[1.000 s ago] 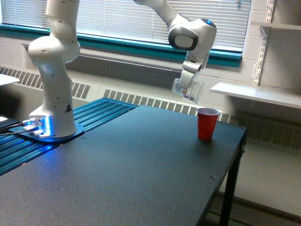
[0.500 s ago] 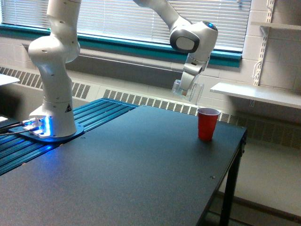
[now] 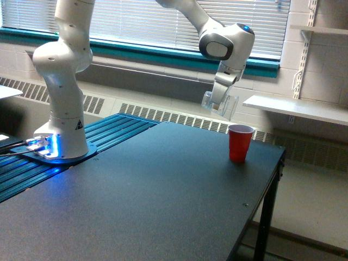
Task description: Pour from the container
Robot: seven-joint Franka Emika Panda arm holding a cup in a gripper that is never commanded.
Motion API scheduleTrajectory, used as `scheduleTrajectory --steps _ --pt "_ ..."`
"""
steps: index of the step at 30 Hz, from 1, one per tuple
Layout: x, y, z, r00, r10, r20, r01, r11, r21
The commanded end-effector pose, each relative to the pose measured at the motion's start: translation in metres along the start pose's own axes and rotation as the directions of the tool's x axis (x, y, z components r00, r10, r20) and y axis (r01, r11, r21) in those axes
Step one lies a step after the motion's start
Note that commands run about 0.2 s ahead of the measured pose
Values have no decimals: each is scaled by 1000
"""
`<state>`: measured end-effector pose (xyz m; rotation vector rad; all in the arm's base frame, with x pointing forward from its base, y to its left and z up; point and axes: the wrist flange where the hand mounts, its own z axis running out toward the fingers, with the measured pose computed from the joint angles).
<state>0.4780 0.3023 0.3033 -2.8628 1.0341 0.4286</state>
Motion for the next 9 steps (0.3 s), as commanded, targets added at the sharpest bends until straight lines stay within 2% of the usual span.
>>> scheduleTrajectory --steps 1,4,9 --pt "11 -3 -4 1000 -5 -8 5 1000 5" --pt "17 -5 -5 1000 7 -29 -7 1000 7" --pt "24 -8 -7 999 15 -28 -15 1000 24"
